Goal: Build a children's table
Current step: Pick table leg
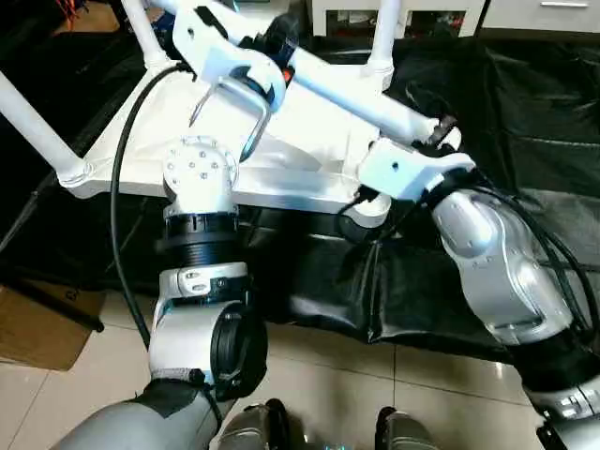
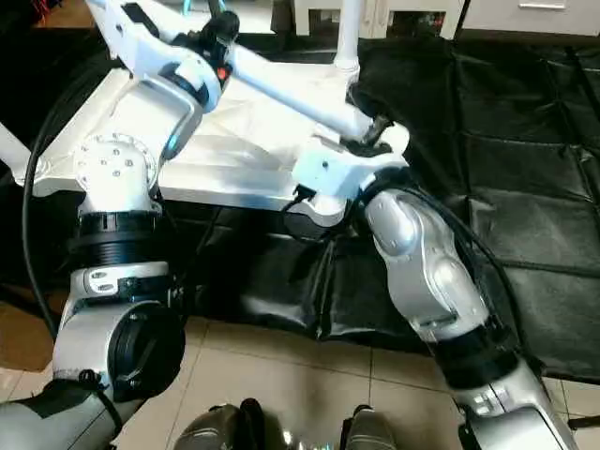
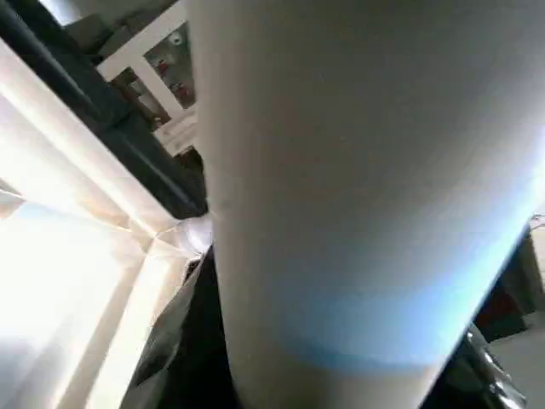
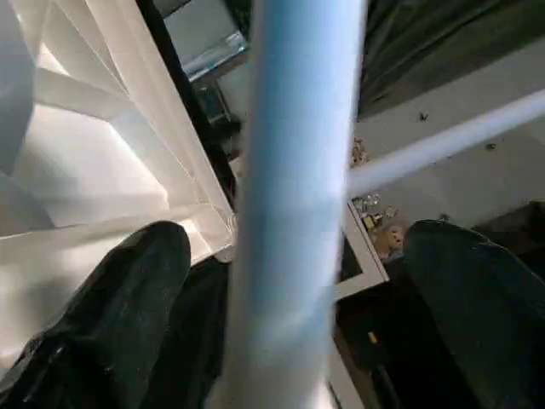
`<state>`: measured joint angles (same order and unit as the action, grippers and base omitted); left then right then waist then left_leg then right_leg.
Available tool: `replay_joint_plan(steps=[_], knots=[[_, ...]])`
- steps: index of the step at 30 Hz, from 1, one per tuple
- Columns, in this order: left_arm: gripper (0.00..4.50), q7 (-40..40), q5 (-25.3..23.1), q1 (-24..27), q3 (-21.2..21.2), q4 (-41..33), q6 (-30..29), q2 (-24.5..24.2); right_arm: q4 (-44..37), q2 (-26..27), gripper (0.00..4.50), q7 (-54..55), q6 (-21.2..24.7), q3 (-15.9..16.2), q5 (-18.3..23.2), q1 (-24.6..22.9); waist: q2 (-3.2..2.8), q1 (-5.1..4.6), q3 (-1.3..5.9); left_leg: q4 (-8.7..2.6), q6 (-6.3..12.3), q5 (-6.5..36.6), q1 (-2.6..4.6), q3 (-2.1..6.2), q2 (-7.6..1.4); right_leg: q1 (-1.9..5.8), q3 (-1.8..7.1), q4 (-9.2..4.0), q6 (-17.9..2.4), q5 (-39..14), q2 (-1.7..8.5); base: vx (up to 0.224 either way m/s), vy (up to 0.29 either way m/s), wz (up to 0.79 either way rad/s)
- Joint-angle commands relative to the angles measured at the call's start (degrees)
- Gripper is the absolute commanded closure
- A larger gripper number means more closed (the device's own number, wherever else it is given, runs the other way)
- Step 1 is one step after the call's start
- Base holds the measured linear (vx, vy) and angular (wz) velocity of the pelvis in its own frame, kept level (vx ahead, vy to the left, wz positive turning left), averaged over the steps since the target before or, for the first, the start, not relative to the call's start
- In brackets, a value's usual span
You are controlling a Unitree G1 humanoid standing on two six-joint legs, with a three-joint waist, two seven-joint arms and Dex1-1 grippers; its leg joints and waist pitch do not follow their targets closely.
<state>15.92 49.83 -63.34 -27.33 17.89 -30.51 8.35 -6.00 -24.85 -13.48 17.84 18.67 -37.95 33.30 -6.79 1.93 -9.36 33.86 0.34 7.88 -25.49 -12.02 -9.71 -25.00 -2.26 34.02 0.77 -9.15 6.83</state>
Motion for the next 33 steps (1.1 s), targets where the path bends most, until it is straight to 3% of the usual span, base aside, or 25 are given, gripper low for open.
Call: replay_joint_plan(steps=[1,15,27,28,33], knots=[[2.87,1.18,0.71,-1.59,-0.49,-0.54,0.13,2.28,0.08,0.41,0.01,0.24,-0.84,0.93,-0.33,0.5,1.33,-0.32,5.24,-2.88,7.58,8.98,2.68,1.6,-1.8,3.17,0.73,-2.84,-14.55,-3.57,0.46,0.0,0.0,0.0],[2.87,3.06,4.61,-1.35,0.18,-2.37,-1.44,3.1,4.85,-0.35,0.01,1.0,-3.46,0.45,-1.66,2.64,1.75,-0.52,5.08,-2.81,8.13,9.01,2.67,1.48,-1.72,3.15,0.75,-3.02,-14.46,-5.15,0.52,0.0,0.0,0.0],[2.87,3.47,5.88,-0.75,1.28,-3.39,-2.02,2.77,8.93,-0.31,0.01,1.6,-4.17,0.44,-2.5,4.26,1.94,-0.44,5.41,-2.47,9.5,6.72,2.54,1.45,-1.7,3.29,0.74,-2.7,-15.16,-3.49,0.5,0.0,0.0,0.0],[2.87,3.65,6.18,-0.67,1.53,-3.59,-2.13,2.79,9.74,-0.38,0.31,1.84,-4.52,0.3,-2.41,4.62,1.96,-0.44,5.48,-2.44,9.56,6.74,2.58,1.45,-1.72,3.3,0.72,-2.73,-15.22,-3.68,0.5,0.0,0.0,0.0],[2.87,4.12,6.61,-0.38,1.85,-4.2,-2.3,3.21,10.9,-0.28,0.72,2.22,-5.01,0.03,-2.71,5.12,2.0,-0.43,5.58,-2.34,9.71,6.65,2.61,1.41,-1.73,3.29,0.71,-2.66,-15.48,-3.55,0.44,0.0,0.0,0.0]])
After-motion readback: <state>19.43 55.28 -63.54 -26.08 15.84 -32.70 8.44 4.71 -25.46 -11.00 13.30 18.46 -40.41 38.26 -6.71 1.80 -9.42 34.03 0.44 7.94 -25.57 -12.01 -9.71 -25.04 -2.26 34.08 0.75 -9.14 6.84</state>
